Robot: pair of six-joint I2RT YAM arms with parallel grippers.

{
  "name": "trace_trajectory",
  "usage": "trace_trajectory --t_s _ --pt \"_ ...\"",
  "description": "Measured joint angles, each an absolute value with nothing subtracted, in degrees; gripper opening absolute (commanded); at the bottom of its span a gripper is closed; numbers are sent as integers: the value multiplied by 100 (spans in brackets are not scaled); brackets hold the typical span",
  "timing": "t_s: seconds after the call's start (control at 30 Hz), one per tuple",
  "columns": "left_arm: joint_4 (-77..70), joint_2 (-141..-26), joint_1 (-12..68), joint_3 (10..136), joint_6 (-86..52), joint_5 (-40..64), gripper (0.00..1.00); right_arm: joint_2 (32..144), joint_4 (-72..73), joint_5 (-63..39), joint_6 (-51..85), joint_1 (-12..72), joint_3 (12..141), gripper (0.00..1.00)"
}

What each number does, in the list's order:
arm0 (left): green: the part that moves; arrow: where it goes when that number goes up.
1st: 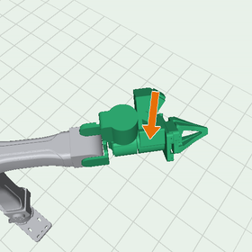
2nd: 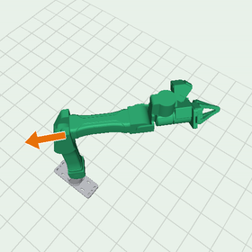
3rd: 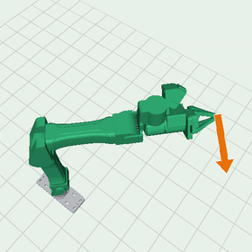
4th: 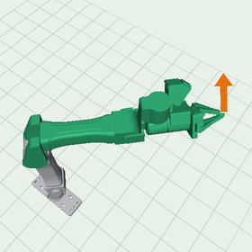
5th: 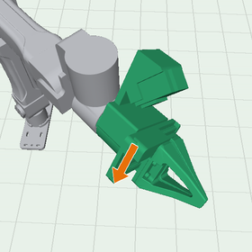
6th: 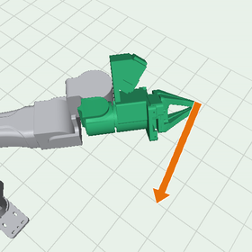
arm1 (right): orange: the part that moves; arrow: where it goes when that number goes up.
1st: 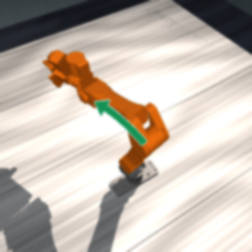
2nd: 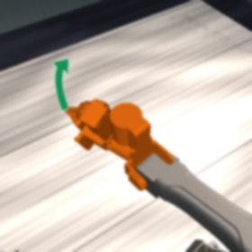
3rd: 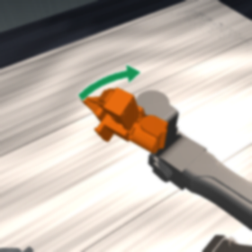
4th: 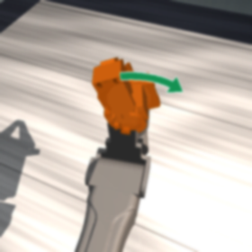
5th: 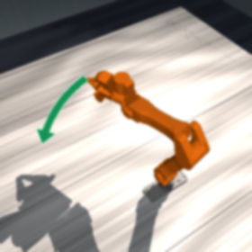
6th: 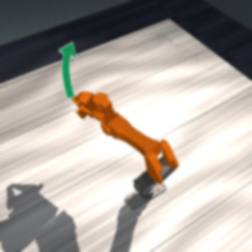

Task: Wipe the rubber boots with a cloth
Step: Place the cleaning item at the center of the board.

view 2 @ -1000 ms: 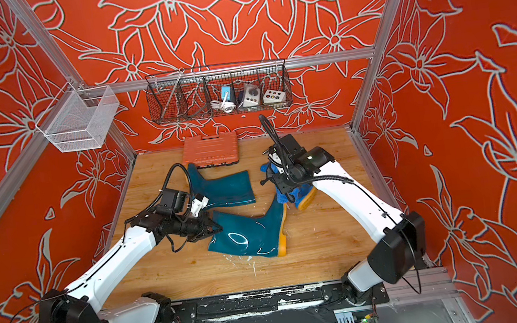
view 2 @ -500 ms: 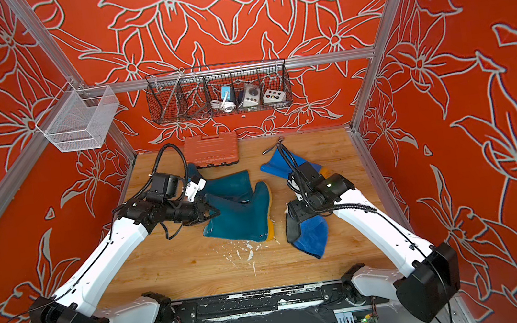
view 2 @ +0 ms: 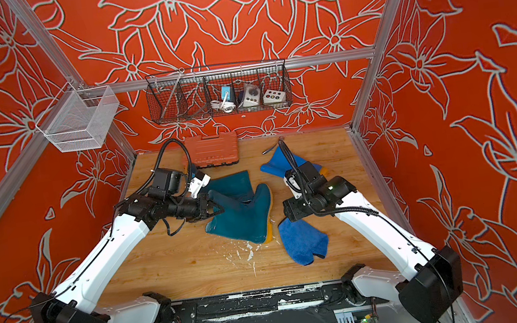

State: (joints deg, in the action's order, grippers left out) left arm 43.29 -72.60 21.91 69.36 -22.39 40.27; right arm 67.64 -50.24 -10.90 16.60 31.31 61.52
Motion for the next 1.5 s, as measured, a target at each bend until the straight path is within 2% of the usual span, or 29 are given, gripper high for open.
trace_trajectory --t_s 0.2,0.5,0.7,0.97,1.13,1.3,1.5 --pt "4724 -7651 2963 7942 -1767 4080 0 7116 -4589 -1282 1758 3988 6257 64" --pt "5196 -7605 2991 8757 -1468 4040 0 7714 -4139 -1573 1903 4812 6720 60" --pt "5714 -7349 2766 9102 -1177 3800 0 8047 -4045 -1767 1879 5050 7343 59" --pt "6493 -7253 1905 9679 -727 3422 0 8962 -4069 -2045 1684 5157 8510 58" --pt "7107 -7789 1697 10951 12 2832 0 9929 -4115 -2220 1470 5153 9780 57" --pt "7308 -8429 1461 11681 698 2493 0 11153 -4222 -2390 1251 5157 11321 57" --pt "7839 -9509 733 12700 1330 2294 0 13013 -4484 -2502 1144 5127 13705 56"
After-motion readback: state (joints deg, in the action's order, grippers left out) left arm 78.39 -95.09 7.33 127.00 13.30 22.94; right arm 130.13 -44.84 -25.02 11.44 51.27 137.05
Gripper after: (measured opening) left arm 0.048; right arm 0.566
